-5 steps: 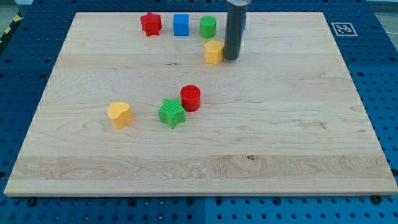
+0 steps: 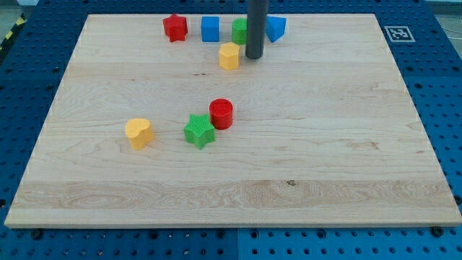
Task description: Move the yellow hexagon to the bottom right of the blue cube
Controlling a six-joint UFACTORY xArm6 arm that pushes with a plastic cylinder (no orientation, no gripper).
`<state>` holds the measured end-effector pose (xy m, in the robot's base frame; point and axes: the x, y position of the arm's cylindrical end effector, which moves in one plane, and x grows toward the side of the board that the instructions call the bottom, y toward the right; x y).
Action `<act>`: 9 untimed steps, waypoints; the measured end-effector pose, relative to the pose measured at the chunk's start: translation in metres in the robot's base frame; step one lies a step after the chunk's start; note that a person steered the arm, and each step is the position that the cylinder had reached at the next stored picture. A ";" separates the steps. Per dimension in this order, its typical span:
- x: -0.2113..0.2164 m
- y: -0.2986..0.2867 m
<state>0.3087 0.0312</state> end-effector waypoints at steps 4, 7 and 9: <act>0.006 0.028; 0.017 -0.002; 0.022 -0.026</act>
<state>0.3306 0.0050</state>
